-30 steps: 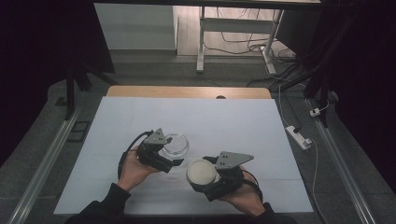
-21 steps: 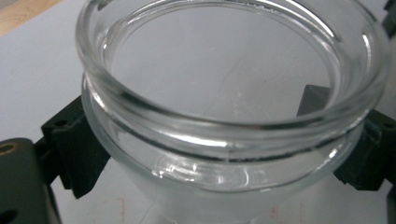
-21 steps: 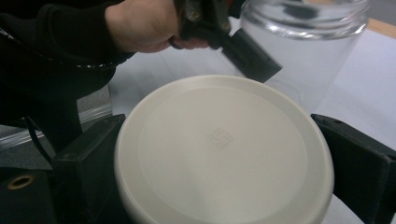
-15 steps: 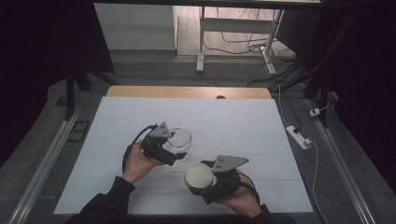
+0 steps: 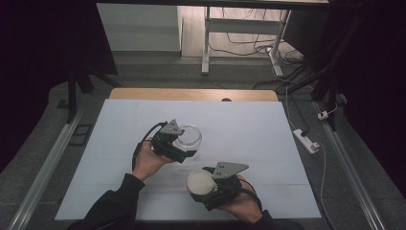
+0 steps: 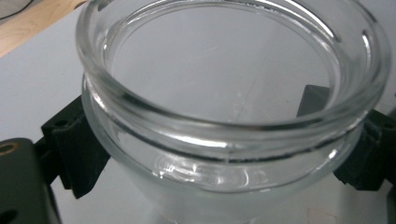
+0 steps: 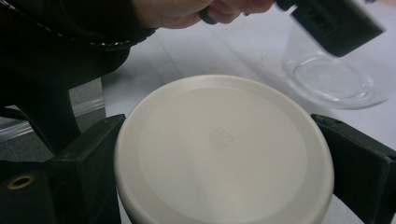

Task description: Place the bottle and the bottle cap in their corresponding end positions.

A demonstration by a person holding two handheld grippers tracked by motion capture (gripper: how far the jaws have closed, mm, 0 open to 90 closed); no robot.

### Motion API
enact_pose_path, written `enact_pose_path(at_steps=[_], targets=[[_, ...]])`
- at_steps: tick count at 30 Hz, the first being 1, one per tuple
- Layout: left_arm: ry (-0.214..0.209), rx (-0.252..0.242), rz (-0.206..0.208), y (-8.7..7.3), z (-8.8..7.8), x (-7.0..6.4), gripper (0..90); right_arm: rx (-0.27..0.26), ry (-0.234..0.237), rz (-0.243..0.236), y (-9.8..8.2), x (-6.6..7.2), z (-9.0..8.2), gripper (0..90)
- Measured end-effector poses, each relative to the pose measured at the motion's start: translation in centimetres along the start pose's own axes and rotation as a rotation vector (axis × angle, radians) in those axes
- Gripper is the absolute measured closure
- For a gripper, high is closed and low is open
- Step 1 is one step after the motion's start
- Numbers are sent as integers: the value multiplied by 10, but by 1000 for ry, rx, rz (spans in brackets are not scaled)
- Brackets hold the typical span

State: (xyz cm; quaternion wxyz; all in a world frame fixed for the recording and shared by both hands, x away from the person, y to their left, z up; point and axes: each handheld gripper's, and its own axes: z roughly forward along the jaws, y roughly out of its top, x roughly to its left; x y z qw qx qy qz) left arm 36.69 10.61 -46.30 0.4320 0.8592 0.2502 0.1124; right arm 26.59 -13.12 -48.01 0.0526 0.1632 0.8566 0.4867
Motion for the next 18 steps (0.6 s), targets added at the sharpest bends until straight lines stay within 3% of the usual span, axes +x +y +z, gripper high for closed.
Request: enact_pose_path(at_steps=[18], targets=[[8, -17, 11, 12, 24, 17, 75, 28, 9, -22, -10, 2, 25, 77]])
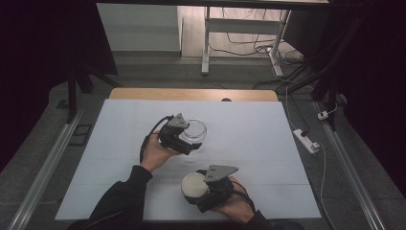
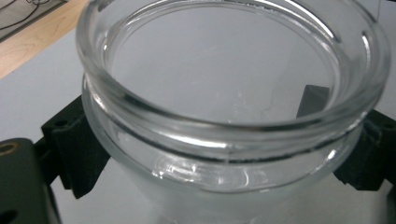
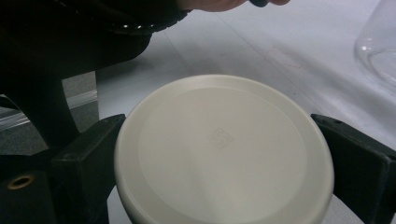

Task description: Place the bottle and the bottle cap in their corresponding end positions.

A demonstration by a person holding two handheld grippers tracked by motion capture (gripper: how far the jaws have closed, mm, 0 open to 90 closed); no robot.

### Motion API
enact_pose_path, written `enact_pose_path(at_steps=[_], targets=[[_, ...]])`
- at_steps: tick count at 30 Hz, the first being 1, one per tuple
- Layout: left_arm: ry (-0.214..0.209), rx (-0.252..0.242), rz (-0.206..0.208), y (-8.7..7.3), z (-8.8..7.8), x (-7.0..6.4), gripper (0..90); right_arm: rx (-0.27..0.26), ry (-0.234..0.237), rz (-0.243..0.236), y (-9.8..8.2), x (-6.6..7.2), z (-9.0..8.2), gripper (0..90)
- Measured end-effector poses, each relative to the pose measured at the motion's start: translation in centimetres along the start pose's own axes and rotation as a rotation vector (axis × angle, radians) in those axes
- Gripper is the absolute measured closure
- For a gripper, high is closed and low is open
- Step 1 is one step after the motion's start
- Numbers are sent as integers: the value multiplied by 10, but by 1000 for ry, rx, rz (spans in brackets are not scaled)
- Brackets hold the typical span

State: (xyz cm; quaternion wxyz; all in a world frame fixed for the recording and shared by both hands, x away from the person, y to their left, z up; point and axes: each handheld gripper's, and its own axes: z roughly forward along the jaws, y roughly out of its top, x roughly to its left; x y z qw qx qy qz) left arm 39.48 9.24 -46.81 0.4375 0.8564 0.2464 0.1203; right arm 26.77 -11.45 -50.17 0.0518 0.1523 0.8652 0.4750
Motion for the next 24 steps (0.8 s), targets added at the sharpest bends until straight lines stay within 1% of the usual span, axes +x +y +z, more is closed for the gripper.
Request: enact_pose_path(at_steps=[9, 15, 16, 24], targets=[[15, -4, 2, 1, 9, 8, 75, 22, -13, -23, -6, -1, 14, 77], [33, -1, -3, -3, 18, 14, 75, 33, -25, -44, -8, -4, 21, 76], [40, 1, -2, -4, 20, 15, 74, 35, -29, -45, -9, -4, 23, 76], [46, 4, -13, -11, 29, 23, 75, 51, -43, -40, -11, -10, 28, 76]])
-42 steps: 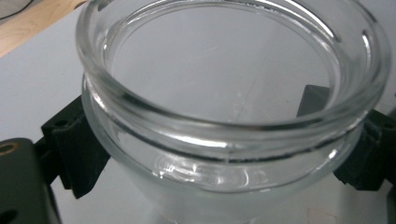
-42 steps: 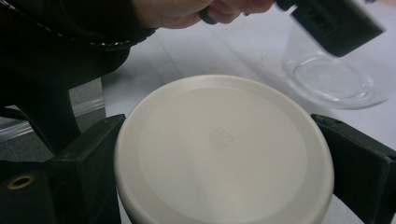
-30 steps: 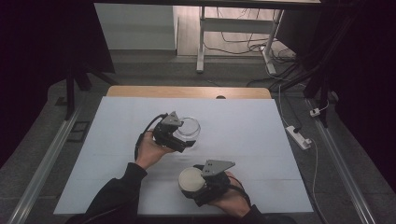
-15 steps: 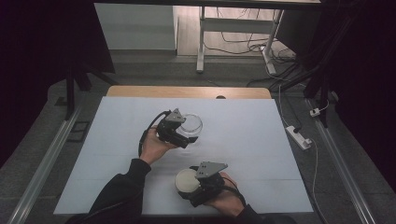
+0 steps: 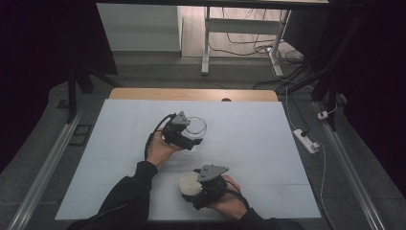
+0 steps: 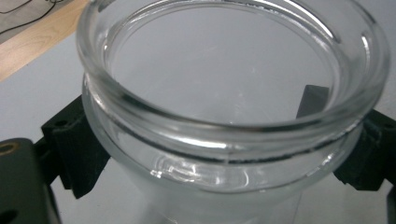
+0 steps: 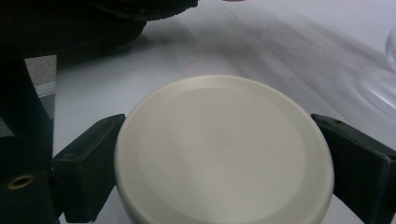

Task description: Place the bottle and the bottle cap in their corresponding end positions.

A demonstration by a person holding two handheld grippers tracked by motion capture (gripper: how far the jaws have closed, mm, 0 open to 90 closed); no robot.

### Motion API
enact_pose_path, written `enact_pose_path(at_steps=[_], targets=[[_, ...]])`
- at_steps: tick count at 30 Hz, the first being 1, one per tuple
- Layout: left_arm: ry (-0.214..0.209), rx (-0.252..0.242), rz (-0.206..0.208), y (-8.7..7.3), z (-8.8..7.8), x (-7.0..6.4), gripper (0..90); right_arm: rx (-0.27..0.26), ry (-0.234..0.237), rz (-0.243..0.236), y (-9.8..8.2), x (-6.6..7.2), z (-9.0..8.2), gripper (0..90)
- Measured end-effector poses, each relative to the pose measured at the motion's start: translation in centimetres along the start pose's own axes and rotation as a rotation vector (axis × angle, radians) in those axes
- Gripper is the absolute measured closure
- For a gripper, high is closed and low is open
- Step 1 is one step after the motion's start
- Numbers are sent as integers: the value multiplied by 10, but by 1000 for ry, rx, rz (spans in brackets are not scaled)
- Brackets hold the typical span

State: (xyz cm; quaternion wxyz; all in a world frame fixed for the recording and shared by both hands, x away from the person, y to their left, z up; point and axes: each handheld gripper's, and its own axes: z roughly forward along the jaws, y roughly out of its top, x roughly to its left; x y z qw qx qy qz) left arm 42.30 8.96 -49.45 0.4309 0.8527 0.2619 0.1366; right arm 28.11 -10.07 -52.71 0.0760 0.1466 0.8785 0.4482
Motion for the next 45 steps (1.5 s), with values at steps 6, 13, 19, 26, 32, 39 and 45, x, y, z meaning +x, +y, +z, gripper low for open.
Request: enact_pose_path(at_steps=[6, 13, 19, 26, 32, 39, 45], targets=[[12, -3, -8, -4, 4, 5, 74, 21, -15, 1, -2, -4, 3, 76], [23, -6, -22, -9, 8, 9, 74, 37, -16, 15, -4, -7, 6, 76], [23, -5, -14, -10, 11, 10, 74, 54, -9, 14, -4, -7, 10, 75], [21, -1, -8, -12, 14, 9, 73, 74, -24, 3, -5, -7, 13, 74], [6, 6, -20, -13, 13, 12, 71, 114, -23, 14, -4, -9, 17, 72], [18, 9, -42, -14, 14, 12, 66, 130, -29, 18, -4, -9, 18, 71], [26, 48, -49, -13, 16, 9, 45, 129, -25, 40, -4, -10, 17, 70]])
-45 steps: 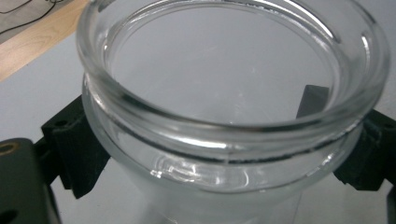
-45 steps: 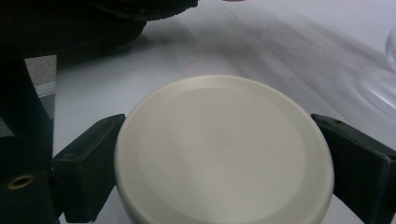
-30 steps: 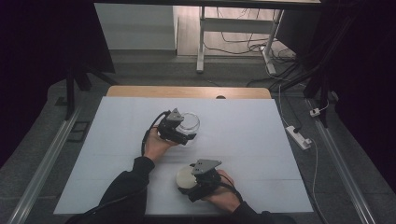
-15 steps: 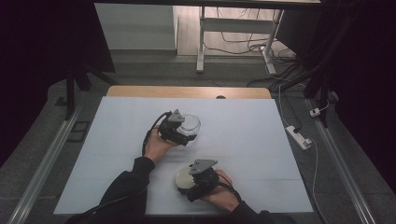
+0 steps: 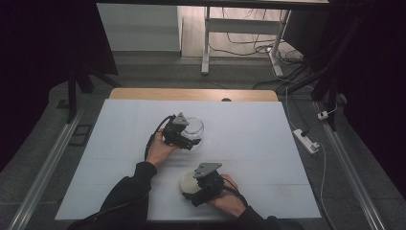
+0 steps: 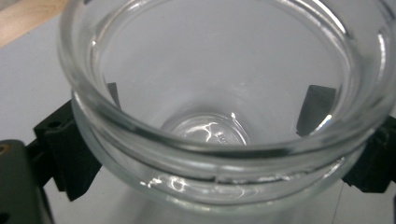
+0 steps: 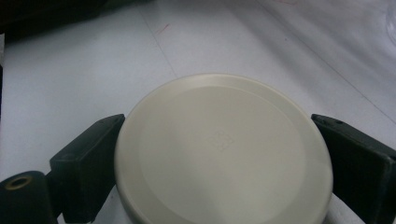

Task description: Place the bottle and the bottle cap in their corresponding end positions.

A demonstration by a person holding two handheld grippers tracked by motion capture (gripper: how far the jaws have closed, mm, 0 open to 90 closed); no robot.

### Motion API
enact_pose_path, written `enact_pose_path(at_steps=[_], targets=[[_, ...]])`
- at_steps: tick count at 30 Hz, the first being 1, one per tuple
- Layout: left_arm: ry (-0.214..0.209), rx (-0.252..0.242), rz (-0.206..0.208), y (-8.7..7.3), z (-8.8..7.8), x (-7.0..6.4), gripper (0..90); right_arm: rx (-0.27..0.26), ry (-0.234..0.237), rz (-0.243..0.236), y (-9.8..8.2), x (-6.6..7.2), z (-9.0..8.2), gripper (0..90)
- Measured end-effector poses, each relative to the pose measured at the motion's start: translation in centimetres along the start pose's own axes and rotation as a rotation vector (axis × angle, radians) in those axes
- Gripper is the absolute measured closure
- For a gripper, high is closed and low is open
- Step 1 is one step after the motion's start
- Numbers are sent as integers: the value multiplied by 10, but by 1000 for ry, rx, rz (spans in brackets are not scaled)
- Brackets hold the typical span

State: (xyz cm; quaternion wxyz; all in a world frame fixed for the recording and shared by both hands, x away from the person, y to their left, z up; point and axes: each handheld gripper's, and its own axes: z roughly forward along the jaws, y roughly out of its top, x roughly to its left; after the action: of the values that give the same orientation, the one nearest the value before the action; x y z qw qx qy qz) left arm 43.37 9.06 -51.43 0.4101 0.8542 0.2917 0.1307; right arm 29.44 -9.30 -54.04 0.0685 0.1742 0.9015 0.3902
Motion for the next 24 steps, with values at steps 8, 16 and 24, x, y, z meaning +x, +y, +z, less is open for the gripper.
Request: enact_pose_path(at_steps=[8, 16, 24], targets=[[-15, 13, -24, -4, -2, 1, 13, -21, 9, 28, 1, -1, -2, 55], [-29, 14, -44, -12, -13, 0, 0, -47, 9, 50, 4, -3, -9, 28], [-43, 32, -63, -19, -27, -5, 0, -55, 16, 66, 5, -5, -14, 17]])
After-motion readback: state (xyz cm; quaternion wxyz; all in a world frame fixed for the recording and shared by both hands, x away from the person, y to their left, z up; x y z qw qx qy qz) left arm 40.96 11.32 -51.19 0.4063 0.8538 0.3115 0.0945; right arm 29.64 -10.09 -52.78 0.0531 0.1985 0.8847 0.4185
